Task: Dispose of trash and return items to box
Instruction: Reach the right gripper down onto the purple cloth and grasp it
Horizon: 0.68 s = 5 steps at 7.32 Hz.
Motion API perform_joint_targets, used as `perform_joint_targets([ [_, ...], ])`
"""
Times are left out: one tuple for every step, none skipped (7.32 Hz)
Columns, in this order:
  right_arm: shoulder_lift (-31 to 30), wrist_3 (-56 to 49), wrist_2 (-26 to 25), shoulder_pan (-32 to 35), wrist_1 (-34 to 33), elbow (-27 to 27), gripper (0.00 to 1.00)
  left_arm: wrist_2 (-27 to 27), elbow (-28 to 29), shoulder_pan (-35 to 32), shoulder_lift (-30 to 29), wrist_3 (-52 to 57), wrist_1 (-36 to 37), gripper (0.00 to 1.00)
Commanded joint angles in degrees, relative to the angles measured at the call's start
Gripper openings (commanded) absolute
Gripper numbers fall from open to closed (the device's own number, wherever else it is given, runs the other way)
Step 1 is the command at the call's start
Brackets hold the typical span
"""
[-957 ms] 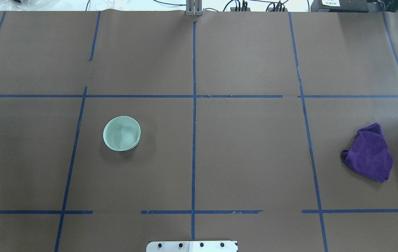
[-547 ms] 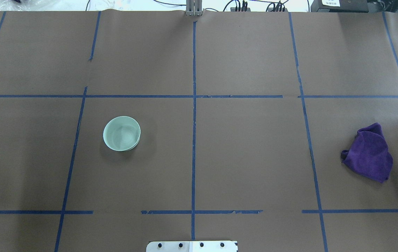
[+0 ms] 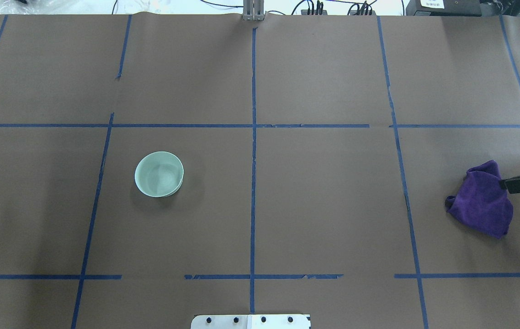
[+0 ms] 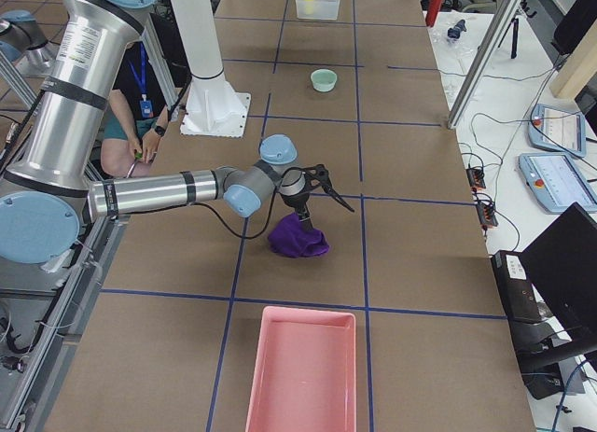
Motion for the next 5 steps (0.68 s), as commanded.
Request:
perform_joint_targets([
  [4.85, -0.13, -0.73, -1.69, 5.88, -8.83, 0.94, 0.0, -0.7, -0.06, 0.03, -0.01, 0.01, 1.0],
  [6.54, -0.3, -0.82, -2.04, 5.97, -11.4, 0.93, 0.0, -0.96, -0.15, 0.03, -0.01, 0.01, 1.0],
  [6.55, -0.48, -0.82, -2.48, 5.97, -12.64, 0.91, 0.0, -0.96, -0.15, 0.03, -0.01, 0.01, 1.0],
  [6.38, -0.48, -0.82, -3.01, 5.88, -12.83, 0.89, 0.0, -0.96, -0.15, 0.03, 0.07, 0.01, 1.0],
  [5.94, -0.48, -0.73, -3.18, 5.8, -12.83, 0.62, 0.09, -0.96, -0.15, 0.03, 0.07, -0.08, 1.0],
])
